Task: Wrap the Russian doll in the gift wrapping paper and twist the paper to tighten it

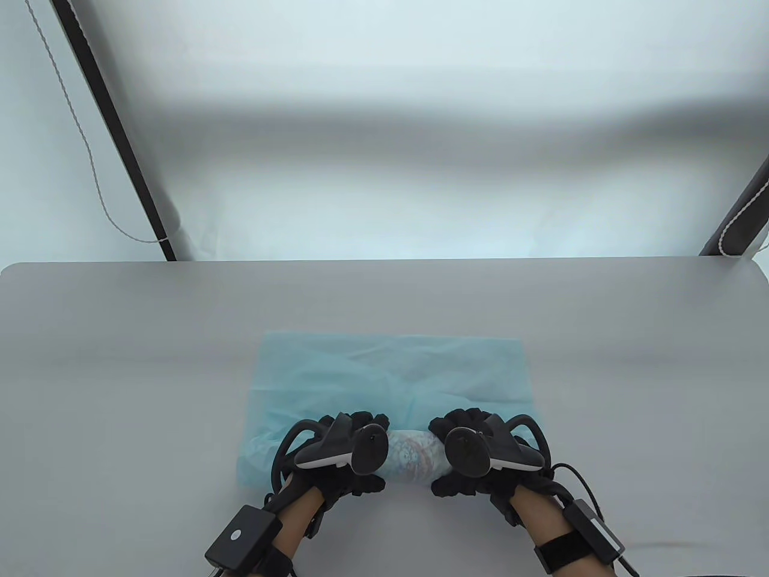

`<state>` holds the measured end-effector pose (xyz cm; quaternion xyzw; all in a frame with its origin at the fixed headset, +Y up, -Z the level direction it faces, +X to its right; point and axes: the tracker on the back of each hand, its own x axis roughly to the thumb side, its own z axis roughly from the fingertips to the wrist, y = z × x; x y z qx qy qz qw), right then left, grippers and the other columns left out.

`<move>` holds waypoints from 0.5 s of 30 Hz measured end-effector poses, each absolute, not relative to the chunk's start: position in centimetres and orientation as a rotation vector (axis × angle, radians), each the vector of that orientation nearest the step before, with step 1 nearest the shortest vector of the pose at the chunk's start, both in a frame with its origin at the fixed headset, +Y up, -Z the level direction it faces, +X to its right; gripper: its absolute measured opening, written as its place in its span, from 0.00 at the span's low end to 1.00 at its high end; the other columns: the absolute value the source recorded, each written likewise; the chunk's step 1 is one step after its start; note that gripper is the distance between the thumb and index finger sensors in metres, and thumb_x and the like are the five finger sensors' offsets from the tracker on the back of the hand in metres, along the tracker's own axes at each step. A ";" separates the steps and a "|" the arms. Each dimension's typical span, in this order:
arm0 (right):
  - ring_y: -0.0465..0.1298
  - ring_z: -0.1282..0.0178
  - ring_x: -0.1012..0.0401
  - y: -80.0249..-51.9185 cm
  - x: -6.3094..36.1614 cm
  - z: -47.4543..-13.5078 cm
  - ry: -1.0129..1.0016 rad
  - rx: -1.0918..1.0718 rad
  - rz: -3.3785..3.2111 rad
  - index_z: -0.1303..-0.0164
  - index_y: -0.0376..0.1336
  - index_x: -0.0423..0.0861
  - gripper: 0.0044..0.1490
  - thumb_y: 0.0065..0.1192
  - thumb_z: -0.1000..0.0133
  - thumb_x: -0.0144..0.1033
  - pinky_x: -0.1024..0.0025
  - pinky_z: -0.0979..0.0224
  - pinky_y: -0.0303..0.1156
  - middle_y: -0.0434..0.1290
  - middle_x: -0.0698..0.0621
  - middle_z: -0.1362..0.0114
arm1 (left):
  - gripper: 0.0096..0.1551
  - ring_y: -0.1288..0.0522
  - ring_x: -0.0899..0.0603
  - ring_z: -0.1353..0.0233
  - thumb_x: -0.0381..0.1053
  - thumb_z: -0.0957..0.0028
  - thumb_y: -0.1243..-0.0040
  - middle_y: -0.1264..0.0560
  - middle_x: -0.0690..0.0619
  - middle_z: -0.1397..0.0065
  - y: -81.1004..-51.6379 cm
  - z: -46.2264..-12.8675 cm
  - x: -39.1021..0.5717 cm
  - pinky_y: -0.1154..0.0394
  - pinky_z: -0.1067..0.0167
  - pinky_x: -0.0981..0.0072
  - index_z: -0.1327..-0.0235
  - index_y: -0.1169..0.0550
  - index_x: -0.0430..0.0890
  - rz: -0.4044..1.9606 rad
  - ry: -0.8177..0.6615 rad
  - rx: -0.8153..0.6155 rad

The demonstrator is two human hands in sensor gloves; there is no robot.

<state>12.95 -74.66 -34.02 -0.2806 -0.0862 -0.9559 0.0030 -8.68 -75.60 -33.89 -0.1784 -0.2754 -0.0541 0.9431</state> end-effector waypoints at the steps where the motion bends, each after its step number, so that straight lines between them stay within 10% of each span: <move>1: 0.67 0.20 0.41 -74.6 13.0 -34.1 -0.273 -0.878 -3.010 0.11 0.53 0.41 0.70 0.74 0.53 0.72 0.35 0.17 0.62 0.66 0.37 0.17 | 0.67 0.47 0.32 0.16 0.68 0.50 0.34 0.57 0.39 0.12 -75.5 -33.8 -8.6 0.52 0.26 0.23 0.21 0.64 0.47 -0.122 -0.566 -0.353; 15: 0.69 0.17 0.41 -74.4 13.8 -34.2 -0.388 -0.871 -3.054 0.09 0.45 0.41 0.69 0.71 0.48 0.68 0.37 0.16 0.62 0.65 0.33 0.13 | 0.67 0.31 0.34 0.21 0.68 0.54 0.31 0.40 0.40 0.14 -75.4 -34.1 -8.7 0.41 0.28 0.28 0.21 0.58 0.43 -0.086 -0.588 -0.287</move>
